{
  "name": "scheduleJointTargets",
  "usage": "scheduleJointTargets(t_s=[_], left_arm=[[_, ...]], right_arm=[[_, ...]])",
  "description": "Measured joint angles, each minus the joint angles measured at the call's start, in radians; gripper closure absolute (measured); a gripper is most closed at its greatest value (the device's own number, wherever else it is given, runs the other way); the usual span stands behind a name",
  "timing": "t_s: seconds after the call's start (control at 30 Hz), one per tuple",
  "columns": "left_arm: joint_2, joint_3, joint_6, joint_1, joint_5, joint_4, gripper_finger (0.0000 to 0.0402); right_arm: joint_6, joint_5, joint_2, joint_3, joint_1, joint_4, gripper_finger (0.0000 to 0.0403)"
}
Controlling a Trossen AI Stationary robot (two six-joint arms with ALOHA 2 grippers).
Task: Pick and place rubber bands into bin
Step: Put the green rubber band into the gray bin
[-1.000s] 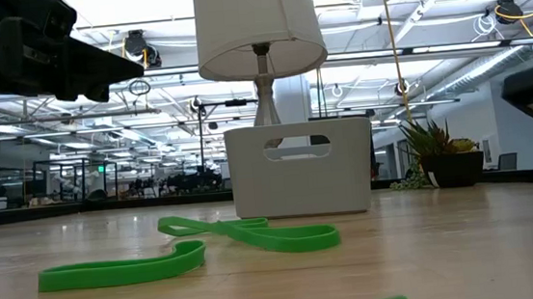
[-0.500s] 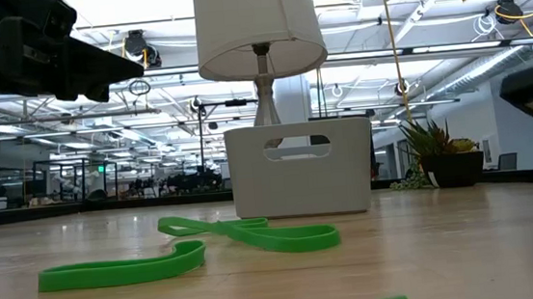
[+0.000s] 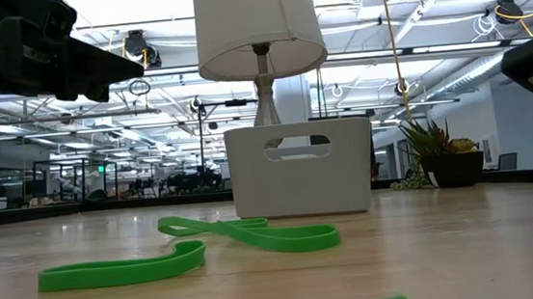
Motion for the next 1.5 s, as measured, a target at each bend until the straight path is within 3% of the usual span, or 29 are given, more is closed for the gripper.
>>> scheduleJointTargets(t_s=[0.6,1.1,1.5], left_arm=[[0.0,0.0,-0.003,0.0,0.0,0.0,0.0364],[0.0,0.0,-0.003,0.0,0.0,0.0,0.0364],[0.0,0.0,-0.002,0.0,0.0,0.0,0.0364]], right_arm=[[0.053,-0.014,-0.001,0.001,0.0,0.014,0.031],[0.049,0.019,0.002,0.002,-0.027,0.036,0.0312],[-0.035,0.024,0.125,0.004,-0.082,0.101,0.0291]])
